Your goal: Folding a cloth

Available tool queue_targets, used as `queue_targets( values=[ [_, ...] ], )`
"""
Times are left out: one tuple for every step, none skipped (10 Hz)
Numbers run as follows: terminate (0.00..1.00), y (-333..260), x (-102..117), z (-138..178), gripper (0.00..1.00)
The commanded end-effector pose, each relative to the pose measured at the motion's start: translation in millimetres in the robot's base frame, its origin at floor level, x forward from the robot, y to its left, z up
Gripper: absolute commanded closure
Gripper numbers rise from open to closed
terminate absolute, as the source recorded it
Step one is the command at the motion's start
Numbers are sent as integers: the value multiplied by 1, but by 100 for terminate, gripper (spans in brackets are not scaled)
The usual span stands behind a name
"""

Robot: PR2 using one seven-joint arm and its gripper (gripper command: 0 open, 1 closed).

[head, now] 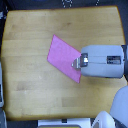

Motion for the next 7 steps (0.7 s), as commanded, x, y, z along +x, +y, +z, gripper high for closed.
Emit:
queue_targets(
  values=[
    [0,-10,13,-34,0],
    [0,-12,17,-38,0],
    [0,-13,20,-40,0],
    [0,-13,21,-44,0],
    [0,-13,17,-45,0],
    [0,-12,8,-41,0],
    [0,-13,4,-37,100]
  ],
)
